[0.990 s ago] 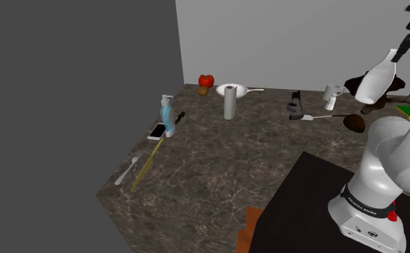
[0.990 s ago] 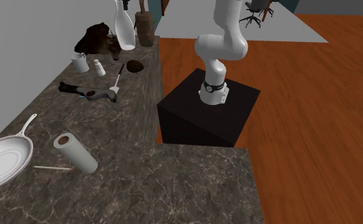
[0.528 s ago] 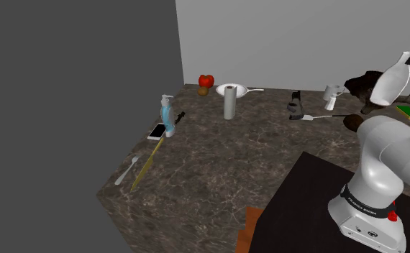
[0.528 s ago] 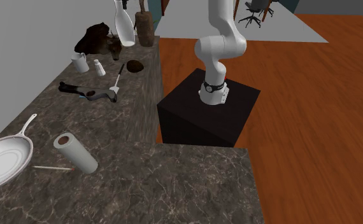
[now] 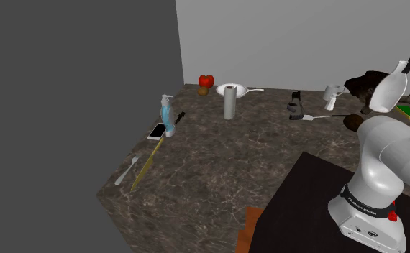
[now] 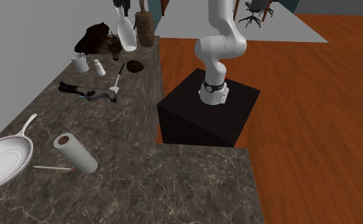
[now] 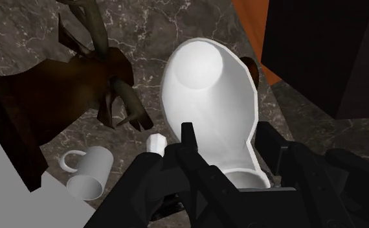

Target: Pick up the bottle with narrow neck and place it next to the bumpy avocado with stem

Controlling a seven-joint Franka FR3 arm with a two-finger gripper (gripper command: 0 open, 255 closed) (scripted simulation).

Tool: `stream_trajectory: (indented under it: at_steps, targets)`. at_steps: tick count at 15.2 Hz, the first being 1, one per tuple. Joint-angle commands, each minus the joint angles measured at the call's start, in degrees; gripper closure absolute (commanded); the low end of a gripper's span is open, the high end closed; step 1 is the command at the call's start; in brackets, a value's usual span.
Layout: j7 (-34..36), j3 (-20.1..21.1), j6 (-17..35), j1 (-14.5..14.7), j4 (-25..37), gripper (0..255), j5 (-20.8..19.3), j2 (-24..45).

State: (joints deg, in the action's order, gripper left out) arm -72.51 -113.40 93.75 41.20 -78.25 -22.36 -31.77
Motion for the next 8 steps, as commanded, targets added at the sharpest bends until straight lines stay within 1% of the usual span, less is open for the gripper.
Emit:
stream_trajectory:
  at_steps: [1, 8]
  targets:
    - [0.2, -0.1, 1.4, -0.3, -1.4, 255, -0.2, -0.2]
    - [0.5, -0.3, 6.7, -2.0, -7.0, 255, -0.8, -0.6]
